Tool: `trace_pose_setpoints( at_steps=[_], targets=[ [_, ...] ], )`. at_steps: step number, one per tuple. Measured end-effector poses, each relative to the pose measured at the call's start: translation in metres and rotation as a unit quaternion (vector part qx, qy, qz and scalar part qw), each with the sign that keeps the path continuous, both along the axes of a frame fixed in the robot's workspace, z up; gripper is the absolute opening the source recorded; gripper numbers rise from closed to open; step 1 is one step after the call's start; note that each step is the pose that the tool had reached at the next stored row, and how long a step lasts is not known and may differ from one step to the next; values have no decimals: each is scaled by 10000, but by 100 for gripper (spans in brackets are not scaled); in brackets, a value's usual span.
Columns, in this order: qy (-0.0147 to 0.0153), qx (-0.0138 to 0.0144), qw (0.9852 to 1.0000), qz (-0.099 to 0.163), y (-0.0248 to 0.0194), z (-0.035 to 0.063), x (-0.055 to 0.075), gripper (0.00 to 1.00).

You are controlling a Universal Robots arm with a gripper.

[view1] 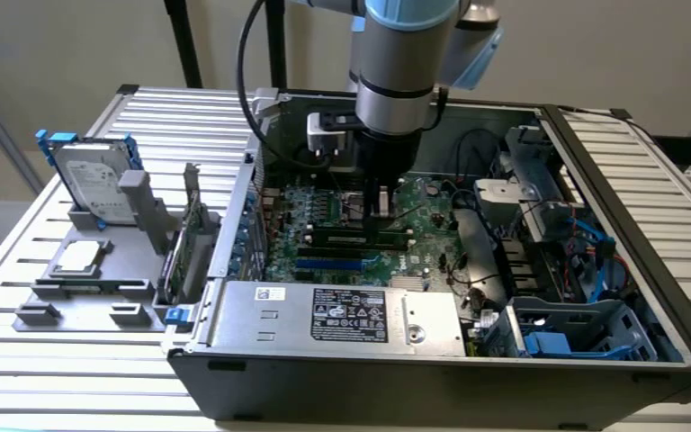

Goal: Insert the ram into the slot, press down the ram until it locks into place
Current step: 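Insert the ram into the slot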

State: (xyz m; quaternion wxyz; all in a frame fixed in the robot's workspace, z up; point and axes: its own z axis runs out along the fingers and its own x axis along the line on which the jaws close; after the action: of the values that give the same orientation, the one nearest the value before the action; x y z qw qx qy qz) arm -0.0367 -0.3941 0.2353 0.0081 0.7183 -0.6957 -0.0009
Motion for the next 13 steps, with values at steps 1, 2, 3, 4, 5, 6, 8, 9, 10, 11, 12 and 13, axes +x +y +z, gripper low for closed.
trace_pose_setpoints(
  at_steps=[1,2,3,4,5,6,8,9,10,11,12,13],
  targets=[
    [8,0,10000,-1,-1,19,-1,28],
    [17,0,10000,-1,-3,36,-1,28],
    [25,0,10000,-1,-5,51,-1,28],
    [33,0,10000,-1,-6,63,-3,28],
    [42,0,10000,-2,-7,71,-5,28],
    [51,0,10000,-2,-7,75,-7,28],
    [65,1,10000,-1,-8,78,-16,28],
    [70,1,10000,-1,-9,78,-23,25],
    [71,0,10000,-1,-9,79,-28,25],
    [71,-1,10000,-1,-9,79,-28,19],
    [71,0,10000,-1,-9,79,-28,13],
    [71,1,10000,-1,-10,79,-29,13]
  ],
)
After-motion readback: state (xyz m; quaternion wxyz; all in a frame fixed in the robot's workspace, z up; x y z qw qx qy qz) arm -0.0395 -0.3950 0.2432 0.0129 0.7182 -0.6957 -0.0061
